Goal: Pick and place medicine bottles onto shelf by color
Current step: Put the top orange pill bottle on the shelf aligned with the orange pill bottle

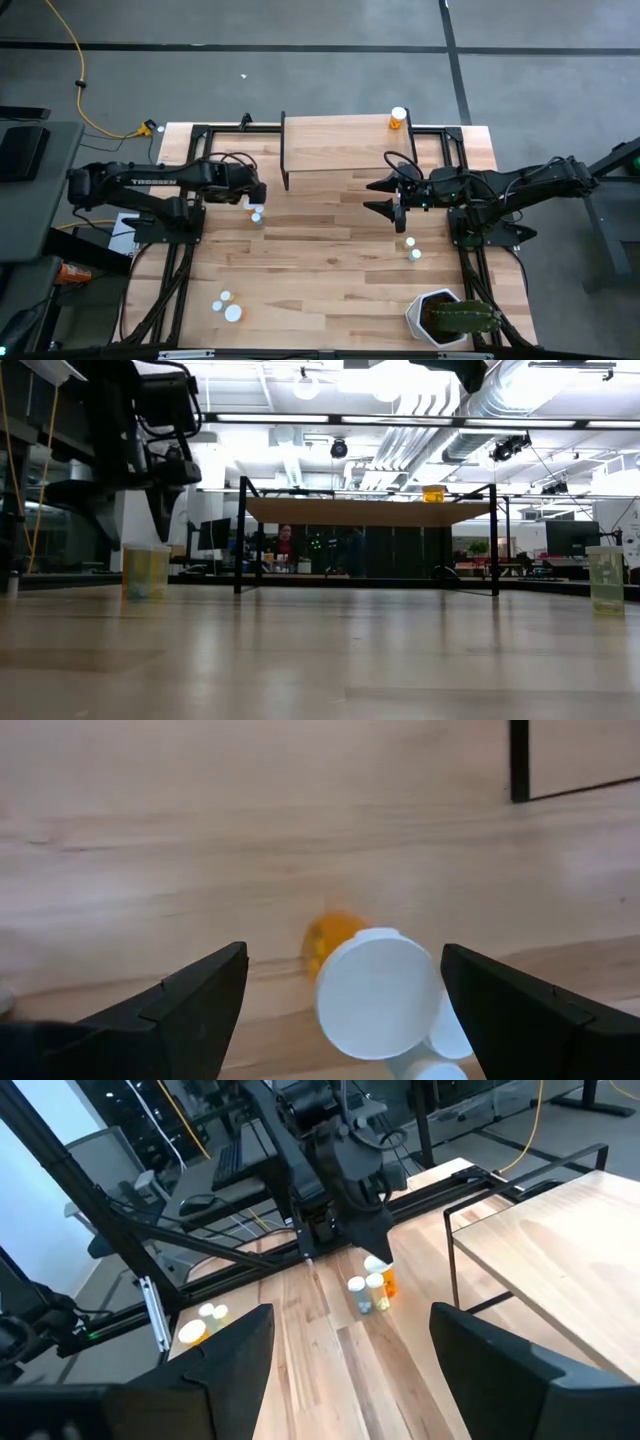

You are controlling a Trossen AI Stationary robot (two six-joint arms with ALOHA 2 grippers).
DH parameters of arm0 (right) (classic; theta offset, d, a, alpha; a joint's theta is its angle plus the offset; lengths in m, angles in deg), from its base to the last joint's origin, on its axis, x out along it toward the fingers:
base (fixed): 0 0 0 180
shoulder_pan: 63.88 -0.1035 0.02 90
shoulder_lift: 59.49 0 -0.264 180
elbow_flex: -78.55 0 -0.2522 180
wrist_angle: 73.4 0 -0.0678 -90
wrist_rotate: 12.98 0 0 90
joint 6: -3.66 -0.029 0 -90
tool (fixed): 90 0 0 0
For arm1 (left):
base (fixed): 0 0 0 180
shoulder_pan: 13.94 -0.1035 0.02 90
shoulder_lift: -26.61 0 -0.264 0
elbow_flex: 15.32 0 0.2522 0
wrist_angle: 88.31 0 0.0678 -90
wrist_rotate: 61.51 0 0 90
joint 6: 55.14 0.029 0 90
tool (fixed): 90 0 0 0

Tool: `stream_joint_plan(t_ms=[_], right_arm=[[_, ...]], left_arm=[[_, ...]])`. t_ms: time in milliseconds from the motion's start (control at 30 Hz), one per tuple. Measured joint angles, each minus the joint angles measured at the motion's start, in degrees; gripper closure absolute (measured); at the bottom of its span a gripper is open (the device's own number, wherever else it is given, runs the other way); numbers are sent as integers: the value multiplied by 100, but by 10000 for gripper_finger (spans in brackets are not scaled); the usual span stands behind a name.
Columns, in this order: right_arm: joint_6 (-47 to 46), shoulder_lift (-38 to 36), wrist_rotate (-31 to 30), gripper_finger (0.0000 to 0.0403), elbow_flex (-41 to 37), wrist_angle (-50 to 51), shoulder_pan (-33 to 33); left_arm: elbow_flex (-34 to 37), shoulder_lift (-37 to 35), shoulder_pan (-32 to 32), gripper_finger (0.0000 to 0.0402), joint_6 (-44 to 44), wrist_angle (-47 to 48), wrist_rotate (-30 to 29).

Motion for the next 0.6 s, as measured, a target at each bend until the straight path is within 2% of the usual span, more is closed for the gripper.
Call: stream_joint_plan(t_ms=[600], right_arm=[[10,0,1,143,0,3,0]], left_arm=[[0,460,232,80,-407,-255,119]])
